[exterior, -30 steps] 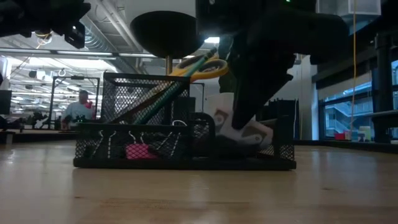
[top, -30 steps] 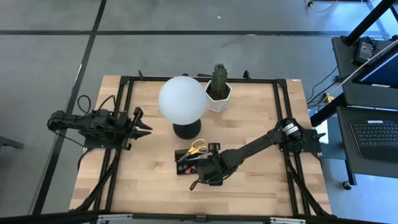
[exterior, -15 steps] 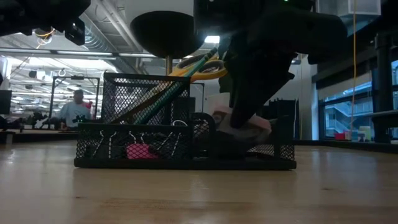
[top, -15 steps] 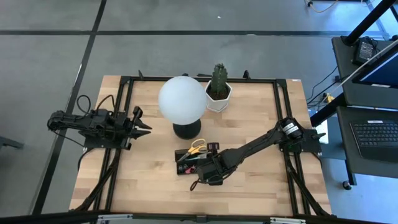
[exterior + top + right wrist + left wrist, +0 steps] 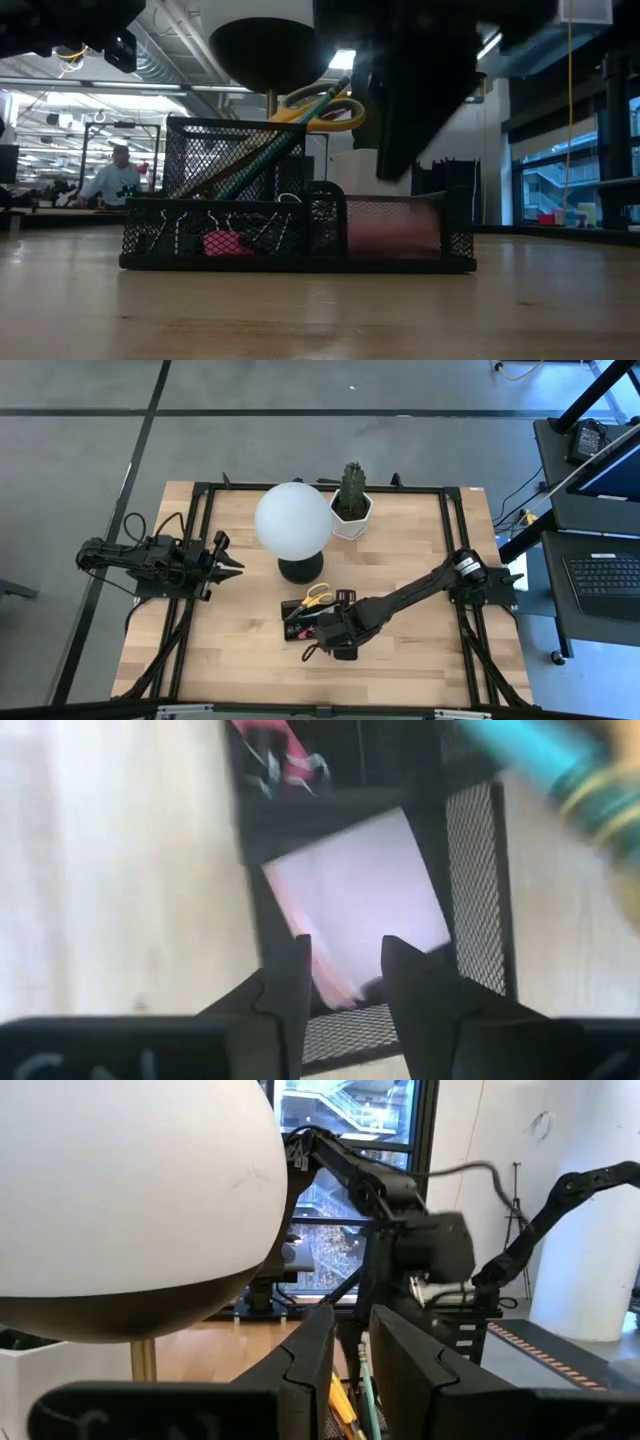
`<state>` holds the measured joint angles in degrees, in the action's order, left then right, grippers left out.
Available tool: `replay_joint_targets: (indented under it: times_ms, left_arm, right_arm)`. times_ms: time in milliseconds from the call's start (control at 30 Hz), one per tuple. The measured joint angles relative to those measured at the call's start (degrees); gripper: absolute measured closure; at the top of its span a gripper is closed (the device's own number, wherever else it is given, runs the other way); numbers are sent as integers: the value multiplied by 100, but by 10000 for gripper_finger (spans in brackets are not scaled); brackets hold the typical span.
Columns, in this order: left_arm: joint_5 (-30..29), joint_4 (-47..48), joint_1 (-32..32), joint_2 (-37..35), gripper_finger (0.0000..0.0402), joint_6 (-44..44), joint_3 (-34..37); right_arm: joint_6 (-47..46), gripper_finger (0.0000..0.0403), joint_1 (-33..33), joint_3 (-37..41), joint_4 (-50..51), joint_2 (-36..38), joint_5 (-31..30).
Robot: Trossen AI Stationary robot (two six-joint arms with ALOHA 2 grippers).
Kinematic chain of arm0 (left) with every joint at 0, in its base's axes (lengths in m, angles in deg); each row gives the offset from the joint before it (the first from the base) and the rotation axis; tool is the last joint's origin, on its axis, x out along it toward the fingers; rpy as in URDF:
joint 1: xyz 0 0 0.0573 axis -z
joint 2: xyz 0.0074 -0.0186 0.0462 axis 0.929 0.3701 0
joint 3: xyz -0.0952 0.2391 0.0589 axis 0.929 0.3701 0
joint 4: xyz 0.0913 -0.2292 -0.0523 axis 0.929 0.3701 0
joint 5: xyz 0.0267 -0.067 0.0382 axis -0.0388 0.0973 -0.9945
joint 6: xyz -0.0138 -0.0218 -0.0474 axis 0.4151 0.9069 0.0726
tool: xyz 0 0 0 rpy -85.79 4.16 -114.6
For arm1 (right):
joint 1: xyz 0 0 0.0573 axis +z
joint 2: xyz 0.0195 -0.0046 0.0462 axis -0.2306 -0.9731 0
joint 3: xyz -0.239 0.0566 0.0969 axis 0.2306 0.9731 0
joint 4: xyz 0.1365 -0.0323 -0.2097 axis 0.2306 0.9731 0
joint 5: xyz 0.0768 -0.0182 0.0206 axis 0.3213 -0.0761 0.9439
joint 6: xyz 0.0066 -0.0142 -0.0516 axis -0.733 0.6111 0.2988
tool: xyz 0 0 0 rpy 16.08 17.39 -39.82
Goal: Pick and place office supplies into organizer
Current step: Return to Home Position
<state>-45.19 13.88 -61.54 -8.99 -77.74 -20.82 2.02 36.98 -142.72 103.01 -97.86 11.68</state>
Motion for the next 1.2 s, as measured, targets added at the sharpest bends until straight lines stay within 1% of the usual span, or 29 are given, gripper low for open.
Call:
replay_joint_targets:
  times_ms: [167,300,367,467,600,667,800,867,967,1033,1133,1200]
  left_arm:
    - [1,2,0,0,338,5,0]
    - [2,2,0,0,336,15,0]
    - [2,3,0,0,335,15,0]
    - [4,3,-1,0,334,160,0]
    - [54,4,-1,0,336,449,0]
    - [93,26,0,0,337,503,0]
    - [162,87,1,0,338,514,0]
    - [160,103,1,-1,337,520,0]
    - [160,134,1,-2,335,557,0]
    - [160,177,1,0,334,523,0]
    - [160,237,1,-2,335,460,0]
    - [160,394,-4,-30,336,459,1]
  right_arm:
    - [17,276,123,-660,384,4,13]
    - [18,276,228,-1372,1257,7,-25]
    - [-45,276,345,-1722,1676,80,-293]
    - [-85,276,635,-1945,1760,409,-864]
    - [-118,276,1097,-1709,1675,1038,-1725]
    - [-123,276,1282,-1528,1541,1341,-1997]
    - [36,276,1466,-798,955,2004,-2356]
    - [262,276,1396,-211,446,2379,-2380]
    - [789,276,1104,915,-719,3040,-2220]
    - [1138,276,800,1751,-1640,3532,-1848]
    - [1629,276,288,3060,-3089,4287,-1043]
    - [1878,276,-9,3844,-3896,4809,-700]
